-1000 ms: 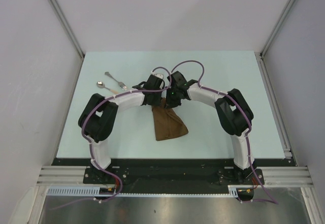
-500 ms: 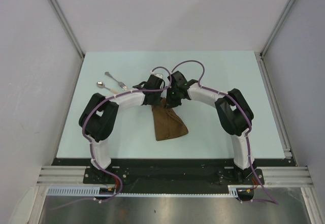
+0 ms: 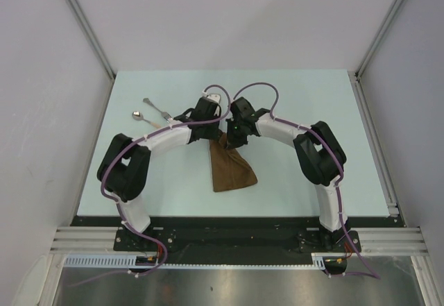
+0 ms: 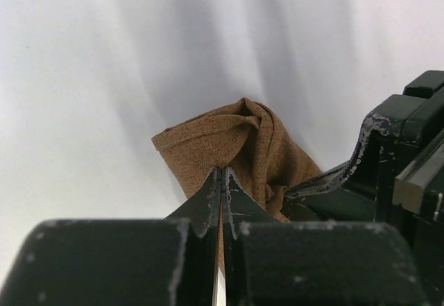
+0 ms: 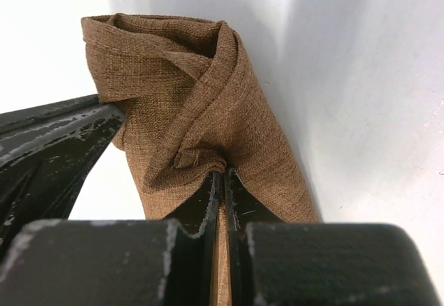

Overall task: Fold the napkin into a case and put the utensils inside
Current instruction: Stuff the top corner of the smaller-rectangle-folded napkin into the folded napkin.

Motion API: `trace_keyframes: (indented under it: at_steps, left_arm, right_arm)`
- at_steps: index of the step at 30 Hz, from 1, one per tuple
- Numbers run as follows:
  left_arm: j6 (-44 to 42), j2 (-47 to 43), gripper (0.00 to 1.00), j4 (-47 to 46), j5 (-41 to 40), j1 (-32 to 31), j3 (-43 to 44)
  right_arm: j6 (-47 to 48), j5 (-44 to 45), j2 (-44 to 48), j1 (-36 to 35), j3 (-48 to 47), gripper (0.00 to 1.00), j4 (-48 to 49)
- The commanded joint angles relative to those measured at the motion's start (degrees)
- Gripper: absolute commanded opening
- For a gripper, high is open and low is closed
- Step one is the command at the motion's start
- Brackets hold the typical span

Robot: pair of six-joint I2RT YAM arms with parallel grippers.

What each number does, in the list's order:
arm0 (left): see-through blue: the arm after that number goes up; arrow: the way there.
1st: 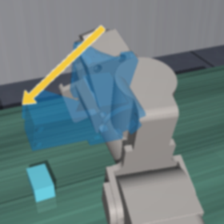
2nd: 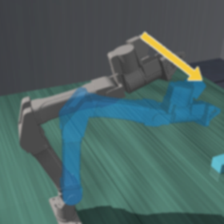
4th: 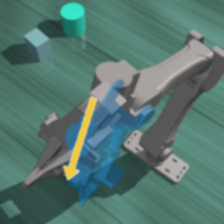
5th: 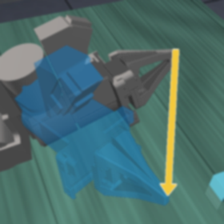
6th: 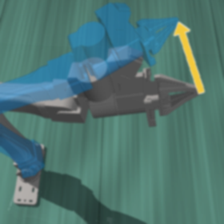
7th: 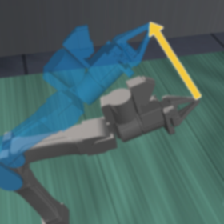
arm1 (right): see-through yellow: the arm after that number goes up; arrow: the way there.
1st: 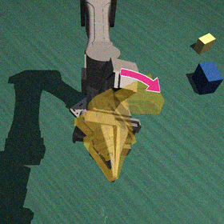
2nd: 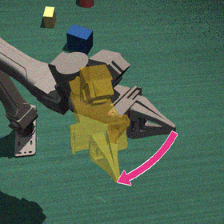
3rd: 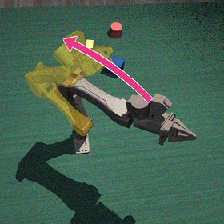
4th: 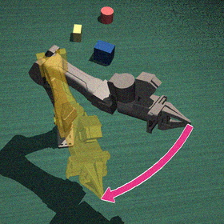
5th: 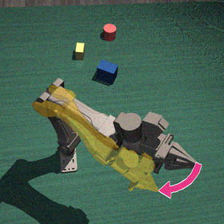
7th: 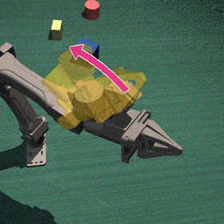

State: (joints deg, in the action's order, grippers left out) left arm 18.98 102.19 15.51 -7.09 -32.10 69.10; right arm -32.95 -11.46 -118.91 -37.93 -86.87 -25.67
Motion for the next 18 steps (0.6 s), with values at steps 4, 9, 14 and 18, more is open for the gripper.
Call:
trace_keyframes:
  at_steps: [4, 9, 14, 18]
  left_arm:
    - [0.3, -3.2, 0.0, -3.4, 3.8, 0.6, -1.9]
    - [1.1, -3.9, 0.0, -4.5, 4.5, 0.8, -3.1]
    - [1.3, -4.9, 0.0, -5.1, 4.2, 1.5, -3.4]
    - [1.8, -5.3, 0.0, -5.8, 4.8, 1.6, -4.0]
  right_arm:
    - [1.2, 0.7, -0.7, -1.2, -6.0, 0.0, -4.6]
    - [1.7, 2.7, -3.6, -2.6, -11.1, 0.0, -8.7]
    - [1.7, 2.7, -5.0, -3.4, -10.2, 0.0, -7.9]
    - [0.2, 2.0, -5.5, -3.4, -10.0, 0.0, -6.0]
